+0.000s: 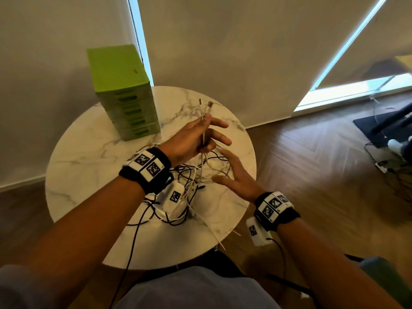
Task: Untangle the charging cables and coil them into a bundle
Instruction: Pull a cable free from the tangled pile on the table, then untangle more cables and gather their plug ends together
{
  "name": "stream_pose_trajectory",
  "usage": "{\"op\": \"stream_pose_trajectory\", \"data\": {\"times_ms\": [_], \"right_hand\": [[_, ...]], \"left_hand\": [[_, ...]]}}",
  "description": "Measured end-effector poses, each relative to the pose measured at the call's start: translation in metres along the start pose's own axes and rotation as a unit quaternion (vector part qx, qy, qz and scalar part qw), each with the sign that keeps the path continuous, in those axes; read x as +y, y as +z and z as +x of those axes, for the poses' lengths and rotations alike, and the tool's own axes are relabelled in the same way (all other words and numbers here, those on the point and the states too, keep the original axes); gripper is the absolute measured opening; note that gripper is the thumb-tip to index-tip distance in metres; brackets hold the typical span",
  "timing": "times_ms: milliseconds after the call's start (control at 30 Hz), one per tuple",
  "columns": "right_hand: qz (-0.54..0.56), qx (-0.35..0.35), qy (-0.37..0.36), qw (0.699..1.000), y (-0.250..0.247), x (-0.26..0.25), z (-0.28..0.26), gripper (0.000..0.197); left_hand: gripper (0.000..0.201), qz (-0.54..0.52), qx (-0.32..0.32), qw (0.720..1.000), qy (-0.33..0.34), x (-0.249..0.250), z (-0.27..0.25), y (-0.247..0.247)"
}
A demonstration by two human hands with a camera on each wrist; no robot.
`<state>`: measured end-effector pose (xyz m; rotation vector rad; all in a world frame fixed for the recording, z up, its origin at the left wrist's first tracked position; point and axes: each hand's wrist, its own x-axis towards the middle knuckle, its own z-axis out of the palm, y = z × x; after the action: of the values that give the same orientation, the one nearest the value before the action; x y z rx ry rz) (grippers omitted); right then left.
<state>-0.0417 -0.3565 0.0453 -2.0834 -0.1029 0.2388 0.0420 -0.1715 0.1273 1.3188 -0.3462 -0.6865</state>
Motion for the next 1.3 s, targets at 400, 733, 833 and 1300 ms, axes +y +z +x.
{"op": "stream_pose_trajectory", "data": {"times_ms": [400,733,833,1300], "right_hand": [[0.087,-0.208,0.158,0.961,-0.027,-0.027,0.028,0.040],[-0.388,-0.077,-0.061,0.916,0.013,0.007,0.017,0.056],[-0.420,-0.202,-0.044,0.884,0.051,0.018,0.001,0.073],[-0.203,-0.100,-0.107,0.968,0.001,-0.034,0.185,0.031]], "left_hand": [[0.047,-0.056,0.107,0.991,0.061,0.056,-0.026,-0.062],[0.035,-0.262,0.308,0.899,0.170,0.023,0.005,-0.088],[0.027,-0.204,0.319,0.919,0.105,-0.006,0.013,-0.087],[0.030,-0.090,0.382,0.920,-0.028,-0.043,0.002,-0.155]]}}
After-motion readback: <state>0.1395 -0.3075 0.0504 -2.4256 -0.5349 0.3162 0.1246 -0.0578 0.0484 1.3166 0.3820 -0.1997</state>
